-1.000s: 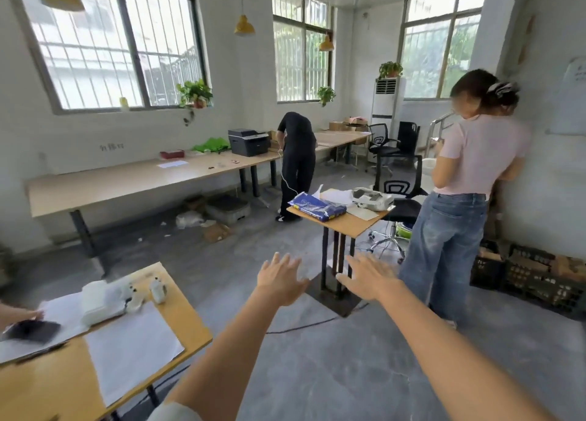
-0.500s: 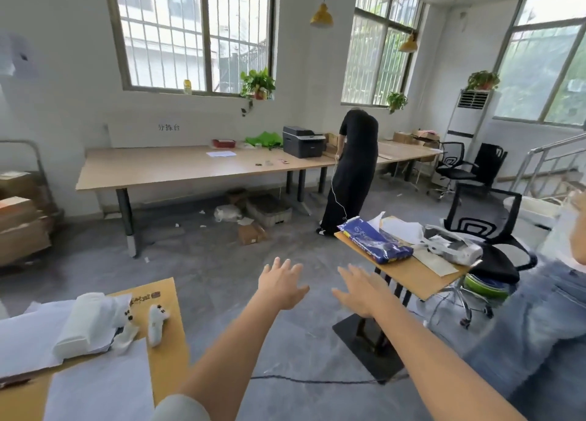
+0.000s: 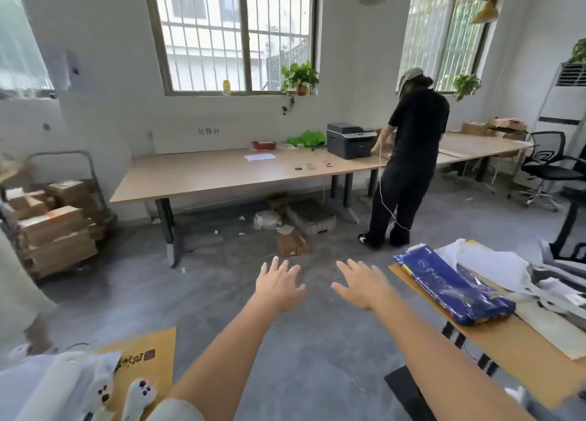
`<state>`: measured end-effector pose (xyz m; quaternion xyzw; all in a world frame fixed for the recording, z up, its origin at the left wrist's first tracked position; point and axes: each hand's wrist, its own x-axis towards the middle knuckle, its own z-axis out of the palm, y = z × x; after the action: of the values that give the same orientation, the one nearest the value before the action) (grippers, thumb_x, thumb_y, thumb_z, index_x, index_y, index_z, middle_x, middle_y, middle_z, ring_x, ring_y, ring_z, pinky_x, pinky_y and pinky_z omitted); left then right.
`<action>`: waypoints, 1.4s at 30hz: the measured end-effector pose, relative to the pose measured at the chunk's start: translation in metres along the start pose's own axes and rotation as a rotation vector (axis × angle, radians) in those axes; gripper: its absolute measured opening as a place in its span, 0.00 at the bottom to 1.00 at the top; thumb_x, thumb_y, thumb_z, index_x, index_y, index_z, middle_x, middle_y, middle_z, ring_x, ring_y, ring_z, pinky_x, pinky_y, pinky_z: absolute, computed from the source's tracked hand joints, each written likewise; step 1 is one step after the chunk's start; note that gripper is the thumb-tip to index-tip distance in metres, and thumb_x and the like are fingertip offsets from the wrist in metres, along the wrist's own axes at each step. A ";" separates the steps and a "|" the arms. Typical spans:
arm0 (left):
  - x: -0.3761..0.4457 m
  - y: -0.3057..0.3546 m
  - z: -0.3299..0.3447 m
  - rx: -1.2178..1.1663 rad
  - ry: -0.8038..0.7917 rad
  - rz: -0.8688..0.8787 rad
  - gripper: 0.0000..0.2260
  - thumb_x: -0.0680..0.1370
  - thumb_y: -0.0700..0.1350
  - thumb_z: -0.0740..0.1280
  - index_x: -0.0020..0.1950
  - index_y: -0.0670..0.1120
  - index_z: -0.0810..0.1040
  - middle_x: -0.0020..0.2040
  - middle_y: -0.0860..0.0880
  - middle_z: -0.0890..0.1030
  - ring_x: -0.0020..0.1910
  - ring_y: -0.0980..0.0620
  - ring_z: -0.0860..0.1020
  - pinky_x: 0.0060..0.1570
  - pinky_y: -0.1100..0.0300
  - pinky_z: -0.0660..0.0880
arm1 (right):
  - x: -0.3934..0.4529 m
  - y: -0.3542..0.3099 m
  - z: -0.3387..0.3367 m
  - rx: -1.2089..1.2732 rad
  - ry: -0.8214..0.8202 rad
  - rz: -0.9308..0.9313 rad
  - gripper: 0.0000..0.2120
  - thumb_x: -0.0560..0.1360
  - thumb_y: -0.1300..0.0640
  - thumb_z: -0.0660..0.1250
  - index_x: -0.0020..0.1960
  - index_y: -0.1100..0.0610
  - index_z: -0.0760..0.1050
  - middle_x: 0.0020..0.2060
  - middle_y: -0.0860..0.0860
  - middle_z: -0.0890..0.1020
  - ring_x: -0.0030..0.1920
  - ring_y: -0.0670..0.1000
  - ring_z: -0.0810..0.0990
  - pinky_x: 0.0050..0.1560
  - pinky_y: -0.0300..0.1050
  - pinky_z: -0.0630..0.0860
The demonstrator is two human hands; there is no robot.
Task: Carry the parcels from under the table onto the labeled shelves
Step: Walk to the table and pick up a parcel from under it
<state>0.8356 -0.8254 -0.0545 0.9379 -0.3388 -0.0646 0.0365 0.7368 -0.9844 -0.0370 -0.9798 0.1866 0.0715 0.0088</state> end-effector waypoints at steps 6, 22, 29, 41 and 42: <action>0.121 -0.021 -0.038 -0.016 0.027 -0.149 0.27 0.79 0.56 0.52 0.78 0.51 0.55 0.79 0.47 0.55 0.79 0.45 0.47 0.78 0.47 0.45 | 0.144 0.026 -0.033 0.020 0.025 -0.097 0.32 0.78 0.41 0.50 0.78 0.53 0.50 0.76 0.53 0.59 0.76 0.56 0.58 0.74 0.55 0.55; 0.457 -0.039 -0.031 -0.059 -0.063 -0.165 0.27 0.80 0.55 0.51 0.78 0.50 0.54 0.79 0.46 0.55 0.79 0.45 0.50 0.77 0.49 0.50 | 0.472 0.113 -0.050 0.002 -0.041 -0.131 0.32 0.78 0.40 0.49 0.78 0.53 0.48 0.77 0.53 0.58 0.76 0.56 0.57 0.74 0.56 0.55; 0.654 -0.075 -0.068 -0.117 -0.045 -0.159 0.27 0.80 0.55 0.51 0.79 0.49 0.52 0.80 0.47 0.54 0.79 0.46 0.50 0.74 0.48 0.59 | 0.660 0.135 -0.081 -0.075 -0.060 -0.107 0.32 0.78 0.40 0.48 0.78 0.52 0.48 0.77 0.54 0.59 0.75 0.56 0.60 0.72 0.55 0.60; 0.884 -0.137 -0.076 -0.093 -0.071 -0.181 0.27 0.80 0.56 0.50 0.78 0.51 0.53 0.79 0.47 0.56 0.79 0.43 0.52 0.77 0.47 0.52 | 0.909 0.148 -0.107 -0.026 -0.084 -0.180 0.32 0.78 0.40 0.50 0.78 0.53 0.48 0.76 0.54 0.60 0.74 0.57 0.63 0.71 0.56 0.62; 0.905 -0.143 -0.077 -0.093 -0.066 -0.188 0.27 0.80 0.56 0.51 0.78 0.51 0.53 0.79 0.48 0.57 0.79 0.44 0.53 0.77 0.47 0.52 | 0.933 0.147 -0.107 -0.029 -0.083 -0.192 0.32 0.78 0.40 0.50 0.78 0.53 0.48 0.76 0.54 0.60 0.73 0.57 0.63 0.70 0.56 0.62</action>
<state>1.6263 -1.2934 -0.0821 0.9602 -0.2469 -0.1142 0.0627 1.5560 -1.4662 -0.0637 -0.9894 0.0902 0.1134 0.0090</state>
